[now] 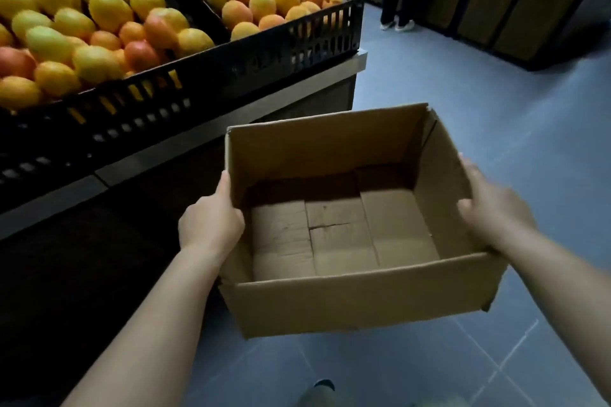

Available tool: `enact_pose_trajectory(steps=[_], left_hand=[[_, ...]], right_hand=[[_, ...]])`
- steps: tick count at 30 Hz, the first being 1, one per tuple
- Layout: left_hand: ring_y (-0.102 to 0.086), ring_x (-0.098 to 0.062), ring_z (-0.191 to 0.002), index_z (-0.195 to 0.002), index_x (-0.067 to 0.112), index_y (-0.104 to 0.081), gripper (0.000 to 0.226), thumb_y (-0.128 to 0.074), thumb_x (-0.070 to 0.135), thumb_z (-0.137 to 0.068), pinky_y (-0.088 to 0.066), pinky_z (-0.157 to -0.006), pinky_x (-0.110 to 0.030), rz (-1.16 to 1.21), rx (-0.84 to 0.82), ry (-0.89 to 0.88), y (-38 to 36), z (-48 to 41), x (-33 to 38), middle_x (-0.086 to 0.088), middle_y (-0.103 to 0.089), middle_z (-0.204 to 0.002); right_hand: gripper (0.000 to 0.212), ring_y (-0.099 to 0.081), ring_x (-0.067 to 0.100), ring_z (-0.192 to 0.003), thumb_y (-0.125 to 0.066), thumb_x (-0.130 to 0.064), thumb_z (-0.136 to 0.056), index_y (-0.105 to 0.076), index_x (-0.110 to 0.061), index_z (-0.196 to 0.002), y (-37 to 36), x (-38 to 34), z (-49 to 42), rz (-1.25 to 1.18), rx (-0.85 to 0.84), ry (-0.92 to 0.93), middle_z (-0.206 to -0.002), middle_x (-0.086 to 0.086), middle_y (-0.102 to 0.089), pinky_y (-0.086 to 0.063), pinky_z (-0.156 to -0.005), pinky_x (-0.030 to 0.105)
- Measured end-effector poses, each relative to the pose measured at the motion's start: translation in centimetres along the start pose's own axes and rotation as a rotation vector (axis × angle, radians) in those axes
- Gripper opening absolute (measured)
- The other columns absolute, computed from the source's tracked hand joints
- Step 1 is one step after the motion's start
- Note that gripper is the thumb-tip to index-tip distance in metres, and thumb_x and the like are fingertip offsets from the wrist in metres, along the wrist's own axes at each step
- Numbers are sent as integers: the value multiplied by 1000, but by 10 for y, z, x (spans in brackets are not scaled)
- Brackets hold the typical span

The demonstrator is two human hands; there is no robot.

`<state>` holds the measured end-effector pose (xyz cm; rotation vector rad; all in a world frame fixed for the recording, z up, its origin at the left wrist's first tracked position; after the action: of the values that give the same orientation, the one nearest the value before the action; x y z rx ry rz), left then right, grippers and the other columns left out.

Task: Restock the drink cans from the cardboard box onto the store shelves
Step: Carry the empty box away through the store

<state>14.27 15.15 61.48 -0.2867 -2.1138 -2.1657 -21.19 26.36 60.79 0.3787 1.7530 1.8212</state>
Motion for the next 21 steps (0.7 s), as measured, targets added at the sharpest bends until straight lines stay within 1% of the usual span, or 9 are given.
enact_pose_trajectory(steps=[3, 6, 8, 9, 11, 13, 15, 19, 21], left_hand=[[-48, -14, -49, -151, 26, -8, 69, -43, 17, -92, -32, -41, -25, -27, 0, 82, -18, -20, 35, 1, -50, -60], [-53, -15, -51, -151, 26, -6, 69, -42, 18, -93, -43, -43, -28, -42, 13, 169, -47, -34, 68, 0, -52, -62], [-56, -17, -55, -151, 28, -4, 69, -41, 19, -94, -51, -50, -31, -29, 11, 252, -69, -41, 87, -2, -55, -66], [-57, -19, -57, -151, 29, -3, 69, -41, 20, -94, -52, -53, -32, -19, 7, 291, -80, -45, 96, -3, -57, -67], [-56, -20, -57, -151, 30, -3, 69, -41, 21, -94, -51, -53, -32, -2, -14, 359, -101, -50, 112, -3, -57, -67], [-57, -18, -56, -151, 32, -1, 70, -43, 22, -95, -50, -51, -31, 5, -33, 408, -124, -54, 123, -2, -57, -66], [-58, -15, -55, -150, 32, 2, 72, -44, 24, -95, -51, -48, -31, 29, -38, 434, -150, -57, 131, -1, -57, -67], [-59, -15, -56, -150, 31, 4, 70, -42, 27, -97, -56, -53, -35, 18, -49, 479, -211, -67, 139, -2, -59, -67], [-60, -15, -55, -150, 31, 3, 69, -41, 28, -98, -56, -53, -34, 10, -52, 512, -248, -75, 141, -2, -60, -66]], right_hand=[[76, -50, 29, -62, -44, -13, -87, -6, -38, -148, -15, 16, -61, -4, -48, 61, -71, 13, -55, -36, -53, 32], [76, -51, 28, -59, -43, -13, -88, -5, -38, -148, -30, 28, -124, -16, -86, 152, -68, 10, -55, -35, -49, 31], [77, -52, 29, -60, -43, -13, -88, -2, -38, -148, -39, 36, -163, -16, -116, 214, -68, 11, -56, -39, -52, 32], [77, -52, 29, -60, -44, -14, -88, -2, -38, -148, -45, 40, -182, -7, -131, 243, -67, 10, -55, -39, -53, 32], [78, -50, 30, -61, -44, -14, -87, -1, -38, -148, -56, 47, -212, 23, -158, 291, -67, 11, -53, -37, -56, 34], [80, -47, 31, -64, -45, -14, -87, 0, -39, -148, -71, 52, -240, 46, -186, 322, -71, 14, -52, -36, -60, 35], [78, -46, 31, -62, -45, -15, -88, 0, -37, -148, -90, 56, -264, 60, -205, 360, -72, 14, -52, -36, -58, 35], [79, -45, 28, -56, -44, -15, -88, 2, -36, -148, -146, 67, -307, 73, -227, 417, -69, 11, -53, -36, -54, 33], [79, -45, 26, -54, -44, -15, -88, 3, -36, -148, -182, 72, -328, 70, -241, 436, -68, 10, -53, -34, -52, 32]])
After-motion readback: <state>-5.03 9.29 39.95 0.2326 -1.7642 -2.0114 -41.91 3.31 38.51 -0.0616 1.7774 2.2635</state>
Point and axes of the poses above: each hand's wrist, its own z-axis away from the middle knuckle, its own y-axis out of the back of the hand, x = y × z, the point moved 1 cm from there along -z, towards the middle knuckle
